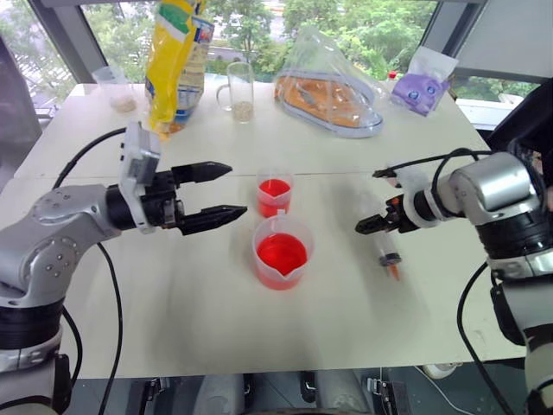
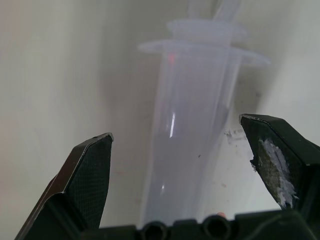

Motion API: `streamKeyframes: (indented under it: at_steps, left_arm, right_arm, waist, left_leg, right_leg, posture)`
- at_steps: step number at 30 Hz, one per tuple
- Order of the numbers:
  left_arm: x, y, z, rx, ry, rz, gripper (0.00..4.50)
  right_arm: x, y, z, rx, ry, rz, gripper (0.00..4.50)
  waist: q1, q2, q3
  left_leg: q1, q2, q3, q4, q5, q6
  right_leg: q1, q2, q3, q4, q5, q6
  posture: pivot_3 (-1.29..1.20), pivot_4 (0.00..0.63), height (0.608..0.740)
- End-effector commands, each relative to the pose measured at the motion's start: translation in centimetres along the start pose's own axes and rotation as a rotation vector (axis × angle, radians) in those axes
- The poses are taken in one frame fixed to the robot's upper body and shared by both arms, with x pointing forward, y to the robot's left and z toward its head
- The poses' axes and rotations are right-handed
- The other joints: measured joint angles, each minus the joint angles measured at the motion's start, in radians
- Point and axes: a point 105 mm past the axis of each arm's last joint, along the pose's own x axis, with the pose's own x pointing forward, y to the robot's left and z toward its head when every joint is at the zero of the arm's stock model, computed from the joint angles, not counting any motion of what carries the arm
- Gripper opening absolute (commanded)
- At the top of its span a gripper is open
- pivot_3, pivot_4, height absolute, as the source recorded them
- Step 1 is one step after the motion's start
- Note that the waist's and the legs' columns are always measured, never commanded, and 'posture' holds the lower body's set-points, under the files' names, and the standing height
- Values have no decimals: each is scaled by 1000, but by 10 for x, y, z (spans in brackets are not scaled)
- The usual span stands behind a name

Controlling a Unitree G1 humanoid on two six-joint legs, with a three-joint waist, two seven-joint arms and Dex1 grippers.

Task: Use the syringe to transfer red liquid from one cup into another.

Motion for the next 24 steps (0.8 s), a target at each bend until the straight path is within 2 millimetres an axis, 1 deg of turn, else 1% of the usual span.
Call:
streamKeyframes:
  at_steps: [1, 2, 5, 6, 7, 8, 9, 10, 13, 15, 17, 18, 20, 22, 24]
  left_arm:
    - [-2, -5, 10, 40, -29, 2, 4500]
    - [-2, -6, 9, 40, -27, 4, 4500]
    - [-4, -6, 9, 41, -23, 11, 4500]
    - [-4, -6, 9, 42, -23, 12, 4500]
    - [-4, -6, 9, 42, -23, 14, 4500]
    - [-4, -6, 9, 43, -23, 16, 4500]
    - [-4, -6, 9, 44, -23, 17, 4500]
    - [-4, -6, 9, 44, -24, 17, 4500]
    - [-5, -6, 9, 45, -25, 17, 4500]
    - [-4, -6, 10, 44, -26, 15, 4500]
    - [-5, -5, 11, 42, -29, 11, 4500]
    - [-5, -4, 12, 39, -31, 6, 4500]
    - [-4, -4, 13, 40, -24, -12, 4500]
    - [-4, -4, 14, 42, -15, -29, 4500]
    - [-4, -4, 14, 47, 4, -50, 4500]
  right_arm:
    - [3, -1, 3, -21, -10, -17, 4414]
    - [5, -1, 2, -28, -4, -17, 4414]
    - [11, 1, -1, -43, 10, -18, 3585]
    - [12, 1, -2, -47, 12, -18, 3201]
    - [13, 2, -2, -51, 14, -17, 2602]
    - [13, 2, -3, -56, 15, -16, 2189]
    - [14, 3, -3, -60, 15, -15, 1630]
    - [14, 3, -3, -63, 15, -15, 1379]
    - [8, 3, 0, -76, -16, -18, 1373]
    - [-2, 4, 6, -102, -58, -8, 1373]
    - [-15, 8, 15, -169, -125, 12, 1373]
    - [-28, 16, 27, -218, -222, 54, 1373]
    - [-66, 39, 57, -300, -469, 180, 1373]
    - [-100, 58, 79, -359, -698, 273, 1373]
    - [-134, 73, 95, -366, -926, 369, 1373]
  waist:
    - [0, 0, 0]
    - [-1, 0, 0]
    - [-2, 0, 0]
    - [-1, 0, 0]
    - [-1, 0, 0]
    - [-2, 0, 0]
    - [-3, -1, 0]
    - [-3, -1, -1]
    - [-3, -1, -1]
    - [-2, -1, -1]
    - [-1, -1, 0]
    - [-1, -1, 0]
    - [0, 0, 0]
    - [-1, 0, 0]
    - [-2, 0, 0]
  left_leg:
    - [0, 0, 0, 0, 0, 0]
    - [0, 0, 0, 0, 0, 0]
    - [1, 0, 0, 0, 0, 0]
    - [1, 0, 0, 0, 0, 0]
    - [1, 0, 0, 0, 0, 0]
    - [1, 0, 0, 0, 0, 0]
    - [1, 0, 0, 0, 0, 0]
    - [1, 0, 0, 0, 0, 0]
    - [1, 1, 0, 0, 0, 0]
    - [1, 1, 0, 0, 0, 0]
    - [1, 1, 0, 0, 0, 0]
    - [1, 1, 0, 0, 0, 0]
    - [1, 1, 0, 0, 0, 0]
    - [0, 1, 0, 0, 0, 0]
    - [0, 1, -1, 0, 0, 0]
  right_leg:
    - [0, 0, 0, 0, 0, 0]
    - [0, 0, 0, 0, 0, 0]
    - [0, 0, 0, 0, 0, 0]
    - [0, 0, 0, 0, 0, 0]
    - [1, 0, 0, 0, 0, 0]
    - [1, 0, 0, 0, 0, 0]
    - [1, 0, 0, 0, 0, 0]
    - [1, 1, 0, 0, 0, 0]
    - [1, 1, 0, 0, 0, 0]
    - [1, 1, 0, 0, 0, 0]
    - [1, 1, 0, 0, 0, 0]
    - [0, 1, 0, 0, 0, 0]
    - [0, 1, 0, 0, 0, 0]
    - [0, 1, 0, 0, 0, 1]
    - [0, 2, 0, 0, 1, 2]
  posture:
    - [0, 150, 740]
    - [0, 150, 740]
    - [0, 150, 740]
    - [0, 150, 740]
    - [0, 150, 740]
    - [0, 150, 740]
    - [0, 150, 740]
    - [0, 150, 740]
    - [0, 150, 740]
    - [0, 150, 740]
    - [0, 150, 740]
    - [0, 150, 740]
    - [0, 150, 740]
    - [0, 150, 740]
    - [0, 150, 740]
